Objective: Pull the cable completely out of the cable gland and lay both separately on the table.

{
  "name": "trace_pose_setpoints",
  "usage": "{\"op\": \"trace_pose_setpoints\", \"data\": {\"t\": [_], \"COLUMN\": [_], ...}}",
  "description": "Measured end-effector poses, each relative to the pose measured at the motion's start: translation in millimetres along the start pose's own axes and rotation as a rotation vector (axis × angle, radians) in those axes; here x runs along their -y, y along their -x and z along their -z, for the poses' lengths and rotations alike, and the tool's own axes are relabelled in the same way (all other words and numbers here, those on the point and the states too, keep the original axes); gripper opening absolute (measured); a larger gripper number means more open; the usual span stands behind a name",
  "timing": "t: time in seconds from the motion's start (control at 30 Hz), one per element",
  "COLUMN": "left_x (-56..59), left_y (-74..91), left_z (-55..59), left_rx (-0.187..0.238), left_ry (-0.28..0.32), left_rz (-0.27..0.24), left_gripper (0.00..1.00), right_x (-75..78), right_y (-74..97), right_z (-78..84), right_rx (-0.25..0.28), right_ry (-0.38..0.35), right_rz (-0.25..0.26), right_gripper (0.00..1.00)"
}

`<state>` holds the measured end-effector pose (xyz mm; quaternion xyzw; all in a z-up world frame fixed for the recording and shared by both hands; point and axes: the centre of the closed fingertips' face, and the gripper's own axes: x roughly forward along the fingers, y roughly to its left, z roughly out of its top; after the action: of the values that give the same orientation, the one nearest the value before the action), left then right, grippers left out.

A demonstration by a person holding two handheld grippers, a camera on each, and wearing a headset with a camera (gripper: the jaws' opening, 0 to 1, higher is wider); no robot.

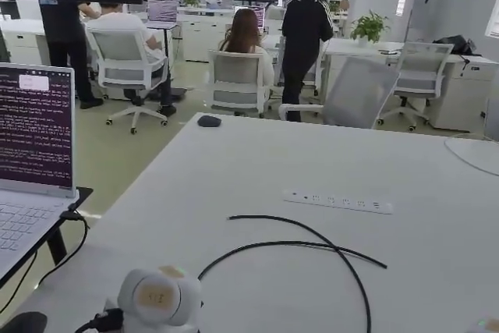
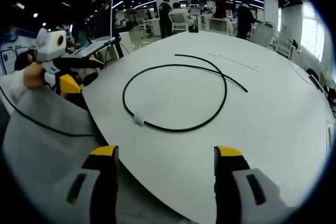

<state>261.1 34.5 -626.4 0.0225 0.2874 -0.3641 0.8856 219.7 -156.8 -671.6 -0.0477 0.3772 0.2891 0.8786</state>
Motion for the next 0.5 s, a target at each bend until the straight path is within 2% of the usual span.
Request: {"op": "trace_pose_setpoints", "data": {"t": [0.2, 0.3, 0.5], "left_x": [3.9, 4.7, 0.5], "left_y": [-0.5, -0.8, 0.2], "left_z": [-3.6, -1.9, -1.8], "left_rx": [0.012, 0.004, 0.005], "left_ry": [-0.012, -0.016, -0.001], "left_rz": [0.009, 0.011, -0.002], "left_gripper": [0.91, 0.91, 0.91], "right_x": [3.3, 3.6, -3.9], "right_y": [2.2, 2.0, -1.2], "right_z": [0.4, 0.5, 0.9], "right_rx": [0.002, 0.002, -0.017], "right_ry": [-0.002, -0.007, 0.02], "right_rz": [0.009, 0.008, -0.02], "right_gripper": [0.77, 0.76, 0.75]}}
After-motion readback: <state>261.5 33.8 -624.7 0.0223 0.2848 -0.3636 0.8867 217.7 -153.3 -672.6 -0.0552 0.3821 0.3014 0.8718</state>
